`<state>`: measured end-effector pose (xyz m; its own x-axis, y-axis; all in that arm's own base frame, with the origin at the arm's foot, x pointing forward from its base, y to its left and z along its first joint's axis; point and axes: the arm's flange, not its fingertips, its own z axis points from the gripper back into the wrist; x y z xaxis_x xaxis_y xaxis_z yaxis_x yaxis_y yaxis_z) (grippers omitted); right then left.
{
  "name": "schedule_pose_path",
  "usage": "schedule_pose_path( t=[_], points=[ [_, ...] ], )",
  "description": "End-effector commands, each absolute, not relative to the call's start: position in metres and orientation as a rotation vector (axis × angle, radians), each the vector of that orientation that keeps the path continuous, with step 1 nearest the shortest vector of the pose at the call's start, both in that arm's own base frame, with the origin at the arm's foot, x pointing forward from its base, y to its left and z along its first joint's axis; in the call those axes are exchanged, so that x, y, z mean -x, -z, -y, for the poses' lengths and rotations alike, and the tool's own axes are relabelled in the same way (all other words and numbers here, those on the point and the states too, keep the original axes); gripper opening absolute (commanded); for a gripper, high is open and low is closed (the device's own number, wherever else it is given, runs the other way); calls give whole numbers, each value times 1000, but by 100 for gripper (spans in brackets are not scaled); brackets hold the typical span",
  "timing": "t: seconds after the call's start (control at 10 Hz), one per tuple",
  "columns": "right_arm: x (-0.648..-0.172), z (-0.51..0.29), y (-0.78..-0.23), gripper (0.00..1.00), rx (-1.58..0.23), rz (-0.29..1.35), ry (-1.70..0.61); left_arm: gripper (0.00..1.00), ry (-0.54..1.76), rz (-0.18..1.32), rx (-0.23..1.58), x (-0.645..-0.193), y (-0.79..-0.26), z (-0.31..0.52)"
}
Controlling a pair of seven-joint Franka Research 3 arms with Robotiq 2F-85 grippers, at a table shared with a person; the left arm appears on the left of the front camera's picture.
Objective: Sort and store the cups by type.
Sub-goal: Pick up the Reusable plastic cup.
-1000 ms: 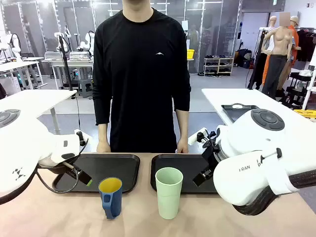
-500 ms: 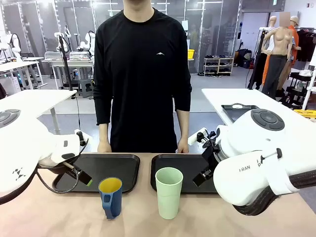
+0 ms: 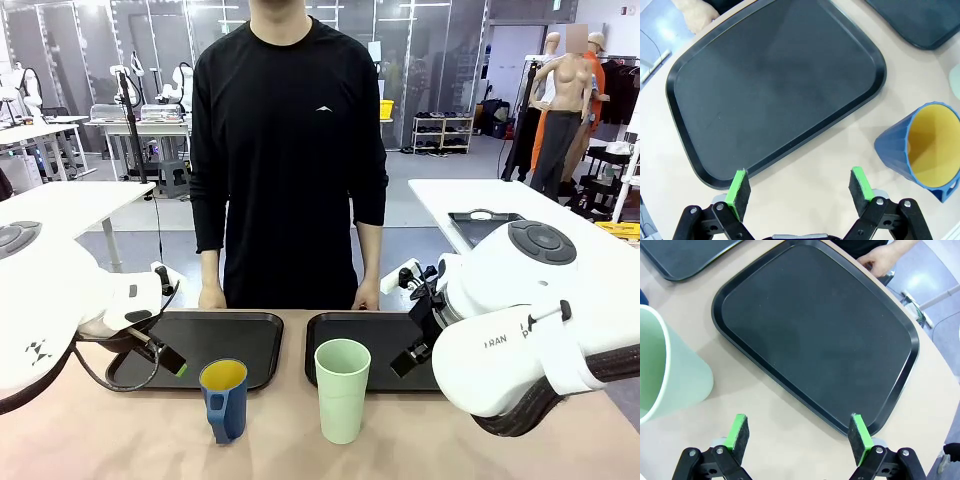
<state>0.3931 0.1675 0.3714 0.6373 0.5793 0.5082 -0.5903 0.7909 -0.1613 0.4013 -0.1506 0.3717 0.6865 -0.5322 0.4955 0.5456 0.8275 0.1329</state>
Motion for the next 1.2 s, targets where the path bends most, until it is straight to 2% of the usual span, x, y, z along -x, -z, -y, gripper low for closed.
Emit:
schedule_pose_path(
  t=[0.0, 0.8, 1.1],
  points=[
    [-393, -167, -371, 100, -22, 573, -665, 100, 603, 547, 26, -401, -372, 150],
    [-393, -168, -371, 100, -21, 573, -668, 100, 603, 547, 26, -401, -372, 151],
    [-365, -182, -422, 100, 114, 609, -546, 100, 522, 602, -133, -378, -420, 160]
  ],
)
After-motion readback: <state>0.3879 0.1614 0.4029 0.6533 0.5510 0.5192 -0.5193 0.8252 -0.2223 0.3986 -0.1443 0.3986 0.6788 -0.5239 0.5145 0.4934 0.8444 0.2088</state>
